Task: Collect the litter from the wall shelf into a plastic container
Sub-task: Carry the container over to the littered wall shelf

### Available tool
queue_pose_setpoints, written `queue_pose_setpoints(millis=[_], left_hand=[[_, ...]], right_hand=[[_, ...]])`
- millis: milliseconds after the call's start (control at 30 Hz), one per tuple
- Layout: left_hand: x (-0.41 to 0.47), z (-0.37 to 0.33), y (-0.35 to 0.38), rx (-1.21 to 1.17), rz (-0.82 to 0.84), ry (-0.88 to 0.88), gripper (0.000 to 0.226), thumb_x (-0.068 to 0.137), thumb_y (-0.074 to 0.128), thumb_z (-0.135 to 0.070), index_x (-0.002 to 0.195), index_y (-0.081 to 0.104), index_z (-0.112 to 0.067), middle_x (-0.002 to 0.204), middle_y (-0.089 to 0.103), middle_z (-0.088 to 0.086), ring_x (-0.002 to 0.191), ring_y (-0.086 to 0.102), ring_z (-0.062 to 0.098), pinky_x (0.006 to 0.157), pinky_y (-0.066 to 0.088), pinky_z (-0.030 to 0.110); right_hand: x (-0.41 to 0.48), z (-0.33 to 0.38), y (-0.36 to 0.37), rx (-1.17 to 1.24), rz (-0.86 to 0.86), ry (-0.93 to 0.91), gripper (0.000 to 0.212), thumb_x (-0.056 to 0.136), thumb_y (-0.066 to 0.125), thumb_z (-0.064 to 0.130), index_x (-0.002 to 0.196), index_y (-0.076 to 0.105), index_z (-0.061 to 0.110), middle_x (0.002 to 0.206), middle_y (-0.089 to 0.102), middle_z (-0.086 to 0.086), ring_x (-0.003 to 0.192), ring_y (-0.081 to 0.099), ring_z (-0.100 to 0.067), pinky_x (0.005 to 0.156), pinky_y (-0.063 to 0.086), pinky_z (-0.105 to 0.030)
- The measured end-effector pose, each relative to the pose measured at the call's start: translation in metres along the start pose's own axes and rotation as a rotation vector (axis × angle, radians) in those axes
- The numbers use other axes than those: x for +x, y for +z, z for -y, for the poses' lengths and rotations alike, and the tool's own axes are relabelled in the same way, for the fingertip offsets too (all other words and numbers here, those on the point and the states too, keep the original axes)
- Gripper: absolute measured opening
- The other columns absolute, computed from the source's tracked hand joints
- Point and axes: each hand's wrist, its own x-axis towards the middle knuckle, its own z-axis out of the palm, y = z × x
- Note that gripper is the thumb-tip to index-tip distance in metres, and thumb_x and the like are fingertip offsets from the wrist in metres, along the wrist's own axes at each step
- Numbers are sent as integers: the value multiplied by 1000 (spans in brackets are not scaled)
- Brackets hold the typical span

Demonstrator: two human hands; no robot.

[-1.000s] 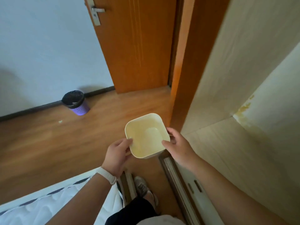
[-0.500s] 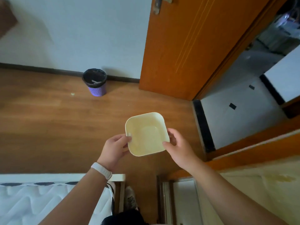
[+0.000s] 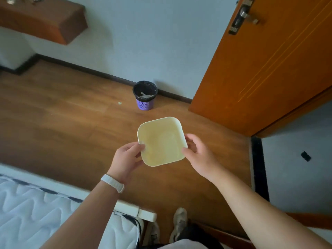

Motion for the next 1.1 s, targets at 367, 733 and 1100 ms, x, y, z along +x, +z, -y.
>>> queue_pose_setpoints(millis=[367,733,1100], left_hand=[[60,-49,-22,-170,-312,20,19,96,56,-5,89,74,-4,82,63,11,69,62,16,58,58,28],[170,-128,30,-271,-588,26,19,96,58,-8,91,75,-3,93,60,18,88,56,30,56,58,28],[192,-183,8,-302,-711,101,18,97,58,-10,96,75,-4,92,68,16,85,62,28,59,59,29]], right_hand=[[143,44,23,3,328,-161,35,94,58,18,110,50,48,112,61,26,103,58,10,86,53,-22],[332,98,-15,-10,588,-284,33,92,61,18,110,53,45,112,65,21,103,60,6,92,53,-31],[395,161,9,-20,748,-394,37,94,60,19,129,54,26,121,63,16,108,58,3,90,48,-21]])
